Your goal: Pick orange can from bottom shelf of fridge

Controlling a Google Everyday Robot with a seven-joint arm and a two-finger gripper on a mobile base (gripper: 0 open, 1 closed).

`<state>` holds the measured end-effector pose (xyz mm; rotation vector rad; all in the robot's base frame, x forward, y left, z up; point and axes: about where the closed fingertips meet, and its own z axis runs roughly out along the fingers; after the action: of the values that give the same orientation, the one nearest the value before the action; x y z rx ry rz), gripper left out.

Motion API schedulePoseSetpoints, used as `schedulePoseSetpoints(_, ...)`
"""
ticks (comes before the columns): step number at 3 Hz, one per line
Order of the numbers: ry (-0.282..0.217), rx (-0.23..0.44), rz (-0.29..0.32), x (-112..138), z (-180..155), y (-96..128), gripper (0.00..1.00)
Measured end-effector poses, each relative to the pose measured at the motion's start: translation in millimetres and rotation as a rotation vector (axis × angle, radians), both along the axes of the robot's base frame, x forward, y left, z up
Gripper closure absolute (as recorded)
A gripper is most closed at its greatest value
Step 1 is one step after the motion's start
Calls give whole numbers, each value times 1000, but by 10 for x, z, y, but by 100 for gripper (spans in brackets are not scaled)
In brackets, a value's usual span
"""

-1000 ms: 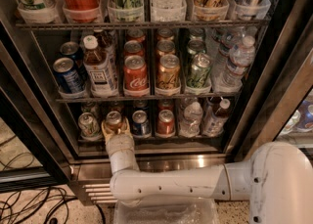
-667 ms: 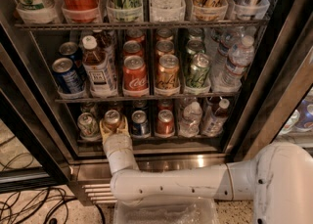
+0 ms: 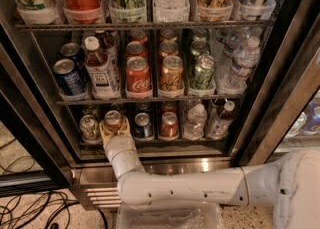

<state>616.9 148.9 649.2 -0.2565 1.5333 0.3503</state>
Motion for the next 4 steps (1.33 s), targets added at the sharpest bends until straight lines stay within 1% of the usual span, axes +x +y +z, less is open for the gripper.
schedulePoseSetpoints(1,42,-11,70,-191,118,-118,100)
schedulePoseSetpoints(2,124,-24,117,-292,199,-439,100)
schedulePoseSetpoints(3,217,-21,144,-317,249,-769,100)
schedulePoseSetpoints(4,295,-15,171,-275,293,-1053,100)
